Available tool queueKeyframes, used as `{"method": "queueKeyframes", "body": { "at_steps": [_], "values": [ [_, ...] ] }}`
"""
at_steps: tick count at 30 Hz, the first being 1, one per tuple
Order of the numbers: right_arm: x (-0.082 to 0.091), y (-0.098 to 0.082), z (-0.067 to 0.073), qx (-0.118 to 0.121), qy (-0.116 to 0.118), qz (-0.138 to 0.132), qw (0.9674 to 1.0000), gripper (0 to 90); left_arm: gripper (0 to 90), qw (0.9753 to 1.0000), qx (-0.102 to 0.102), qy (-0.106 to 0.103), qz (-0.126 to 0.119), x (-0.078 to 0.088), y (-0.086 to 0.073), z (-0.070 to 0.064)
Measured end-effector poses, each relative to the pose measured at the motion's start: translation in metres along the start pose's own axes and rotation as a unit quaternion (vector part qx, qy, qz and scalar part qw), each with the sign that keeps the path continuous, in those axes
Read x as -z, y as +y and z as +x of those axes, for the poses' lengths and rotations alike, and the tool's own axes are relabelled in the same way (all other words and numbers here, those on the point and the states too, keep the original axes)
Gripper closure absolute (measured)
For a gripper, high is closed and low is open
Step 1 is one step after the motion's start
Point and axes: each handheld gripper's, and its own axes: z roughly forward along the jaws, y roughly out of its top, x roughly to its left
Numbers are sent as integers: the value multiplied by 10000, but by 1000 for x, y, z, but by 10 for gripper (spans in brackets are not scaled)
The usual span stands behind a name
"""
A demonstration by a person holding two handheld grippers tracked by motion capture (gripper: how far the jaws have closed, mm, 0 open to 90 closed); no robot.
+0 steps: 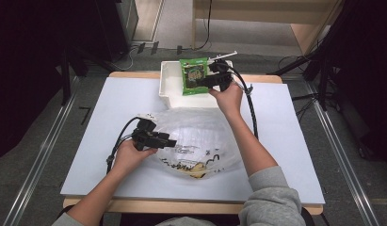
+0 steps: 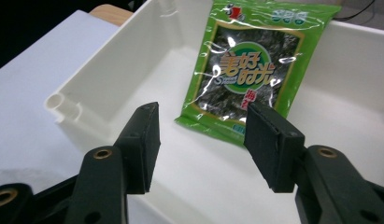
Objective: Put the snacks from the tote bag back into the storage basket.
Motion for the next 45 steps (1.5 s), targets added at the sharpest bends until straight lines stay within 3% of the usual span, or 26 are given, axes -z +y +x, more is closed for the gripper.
{"method": "queueKeyframes", "body": {
  "at_steps": [12,16,37,40,45],
  "values": [
    [29,-18,18,283,248,-56,9993,451,447,10000,3,18,-2,0,0,1],
    [39,-27,23,260,373,-104,9989,444,447,10000,2,27,14,0,0,0],
    [69,-85,36,555,449,0,9974,445,445,10000,-5,73,5,2,0,-1],
    [73,-93,40,684,283,-66,9972,445,445,10000,-10,75,-14,3,0,0],
    [76,-105,45,700,336,-9,9970,445,444,9999,-44,88,-31,4,1,-1]
  ]
}}
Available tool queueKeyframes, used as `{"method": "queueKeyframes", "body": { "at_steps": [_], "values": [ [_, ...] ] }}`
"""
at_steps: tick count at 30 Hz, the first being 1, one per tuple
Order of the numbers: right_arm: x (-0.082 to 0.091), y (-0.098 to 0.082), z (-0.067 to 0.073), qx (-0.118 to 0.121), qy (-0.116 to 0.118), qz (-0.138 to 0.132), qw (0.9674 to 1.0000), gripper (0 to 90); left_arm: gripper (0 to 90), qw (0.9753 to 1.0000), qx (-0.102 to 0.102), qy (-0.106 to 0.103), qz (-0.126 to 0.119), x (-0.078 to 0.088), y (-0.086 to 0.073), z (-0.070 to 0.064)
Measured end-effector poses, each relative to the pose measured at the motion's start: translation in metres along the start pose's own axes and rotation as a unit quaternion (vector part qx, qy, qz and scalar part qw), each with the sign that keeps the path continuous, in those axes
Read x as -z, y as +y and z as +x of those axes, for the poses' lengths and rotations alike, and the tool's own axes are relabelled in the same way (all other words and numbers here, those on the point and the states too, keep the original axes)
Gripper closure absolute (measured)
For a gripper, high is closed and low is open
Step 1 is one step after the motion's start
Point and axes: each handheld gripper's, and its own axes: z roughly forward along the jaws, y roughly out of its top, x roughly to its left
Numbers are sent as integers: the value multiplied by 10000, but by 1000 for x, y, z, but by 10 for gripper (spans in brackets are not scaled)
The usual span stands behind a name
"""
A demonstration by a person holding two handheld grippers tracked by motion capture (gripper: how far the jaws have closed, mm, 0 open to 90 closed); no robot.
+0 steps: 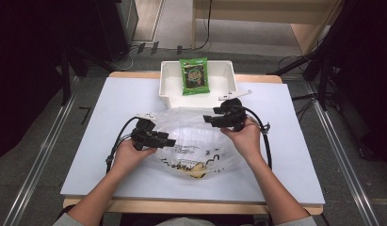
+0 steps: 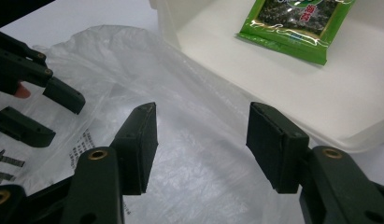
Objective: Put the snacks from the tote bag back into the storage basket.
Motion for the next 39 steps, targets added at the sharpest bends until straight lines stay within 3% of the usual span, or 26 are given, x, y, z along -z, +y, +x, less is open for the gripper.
{"method": "queueKeyframes", "body": {
  "at_steps": [17,21,39],
  "values": [
    [16,-34,20,39,82,1,10000,437,439,10000,-74,4,16,1,2,-2],
    [17,-44,24,159,20,-97,9998,438,440,10000,-71,-2,28,1,2,-2],
    [7,-73,28,-98,161,147,9997,425,438,9999,-133,-53,4,0,3,-6]
  ]
}}
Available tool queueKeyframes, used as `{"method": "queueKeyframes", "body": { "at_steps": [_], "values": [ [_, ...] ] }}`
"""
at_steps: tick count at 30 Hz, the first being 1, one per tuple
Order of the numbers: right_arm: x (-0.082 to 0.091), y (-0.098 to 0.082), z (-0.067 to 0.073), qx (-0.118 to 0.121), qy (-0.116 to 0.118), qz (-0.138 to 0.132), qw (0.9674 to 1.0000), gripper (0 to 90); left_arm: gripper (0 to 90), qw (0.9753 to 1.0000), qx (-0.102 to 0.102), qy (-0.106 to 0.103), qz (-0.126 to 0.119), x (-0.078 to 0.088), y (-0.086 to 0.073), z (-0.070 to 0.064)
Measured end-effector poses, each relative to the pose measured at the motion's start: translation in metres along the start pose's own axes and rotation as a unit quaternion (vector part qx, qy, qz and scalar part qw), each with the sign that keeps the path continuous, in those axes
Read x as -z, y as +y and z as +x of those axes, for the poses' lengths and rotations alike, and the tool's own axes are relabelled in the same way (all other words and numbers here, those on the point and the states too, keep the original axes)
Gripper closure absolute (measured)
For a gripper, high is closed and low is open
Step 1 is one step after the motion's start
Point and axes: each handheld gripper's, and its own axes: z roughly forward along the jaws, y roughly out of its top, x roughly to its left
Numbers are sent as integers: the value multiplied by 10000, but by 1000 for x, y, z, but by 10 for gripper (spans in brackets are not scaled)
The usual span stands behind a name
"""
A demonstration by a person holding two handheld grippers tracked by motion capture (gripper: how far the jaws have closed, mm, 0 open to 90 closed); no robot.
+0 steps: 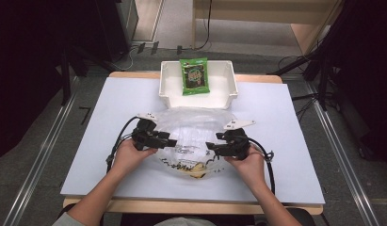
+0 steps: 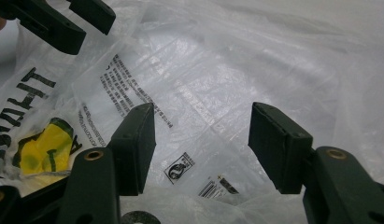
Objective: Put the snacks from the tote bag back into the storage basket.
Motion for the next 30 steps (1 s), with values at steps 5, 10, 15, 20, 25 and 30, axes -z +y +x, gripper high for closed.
{"method": "queueKeyframes", "body": {
  "at_steps": [5,10,15,20,25,30],
  "values": [
    [-4,0,-1,-49,36,18,10000,426,439,10000,-25,-2,17,-1,0,0],
    [-6,-1,0,-44,47,62,10000,426,438,10000,-39,-1,33,-1,0,-1],
    [-7,-1,-1,-67,64,93,9999,425,438,10000,-31,1,36,-2,0,-1],
    [-8,-1,-1,-63,74,106,9999,425,438,10000,-28,4,51,-2,0,-1],
    [-8,-1,1,-47,95,130,9999,425,438,10000,-35,7,52,-2,0,-1],
    [-9,-1,0,-22,91,154,9998,425,438,10000,-43,5,55,-2,0,-1]
  ]
}}
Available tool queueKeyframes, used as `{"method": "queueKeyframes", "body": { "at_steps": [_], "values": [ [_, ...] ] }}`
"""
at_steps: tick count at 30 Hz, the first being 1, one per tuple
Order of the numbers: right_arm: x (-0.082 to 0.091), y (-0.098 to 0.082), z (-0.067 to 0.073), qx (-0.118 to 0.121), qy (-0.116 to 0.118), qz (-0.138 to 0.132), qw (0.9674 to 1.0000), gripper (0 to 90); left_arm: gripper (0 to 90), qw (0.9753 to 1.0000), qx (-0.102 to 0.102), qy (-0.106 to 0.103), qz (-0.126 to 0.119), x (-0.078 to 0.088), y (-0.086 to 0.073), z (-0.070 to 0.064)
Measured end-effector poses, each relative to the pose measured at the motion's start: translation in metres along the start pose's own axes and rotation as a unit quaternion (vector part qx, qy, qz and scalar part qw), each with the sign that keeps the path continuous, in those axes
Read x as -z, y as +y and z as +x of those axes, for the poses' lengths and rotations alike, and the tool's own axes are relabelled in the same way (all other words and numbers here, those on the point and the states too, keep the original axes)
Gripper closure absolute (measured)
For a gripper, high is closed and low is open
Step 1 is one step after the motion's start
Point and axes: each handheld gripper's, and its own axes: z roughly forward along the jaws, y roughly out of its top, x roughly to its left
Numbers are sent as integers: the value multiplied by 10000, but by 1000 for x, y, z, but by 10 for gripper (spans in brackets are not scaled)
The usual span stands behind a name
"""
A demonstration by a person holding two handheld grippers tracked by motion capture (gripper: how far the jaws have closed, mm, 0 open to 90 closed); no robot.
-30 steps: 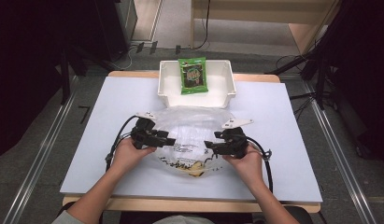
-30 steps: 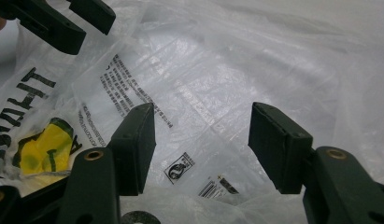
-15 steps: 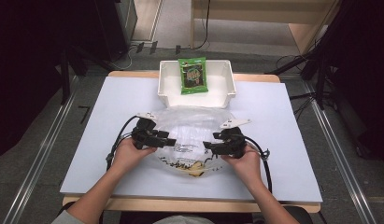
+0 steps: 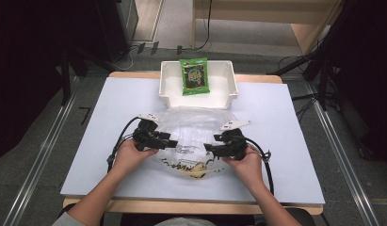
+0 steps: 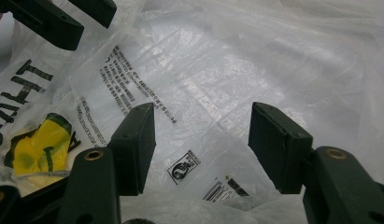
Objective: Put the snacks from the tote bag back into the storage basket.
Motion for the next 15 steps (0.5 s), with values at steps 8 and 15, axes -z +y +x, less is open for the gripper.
{"method": "queueKeyframes", "body": {
  "at_steps": [8,15],
  "values": [
    [0,0,0,-12,-10,13,10000,425,437,10000,-2,2,3,0,0,0],
    [1,0,-1,-15,-35,-27,10000,425,437,10000,-11,-16,-12,1,1,0]
  ]
}}
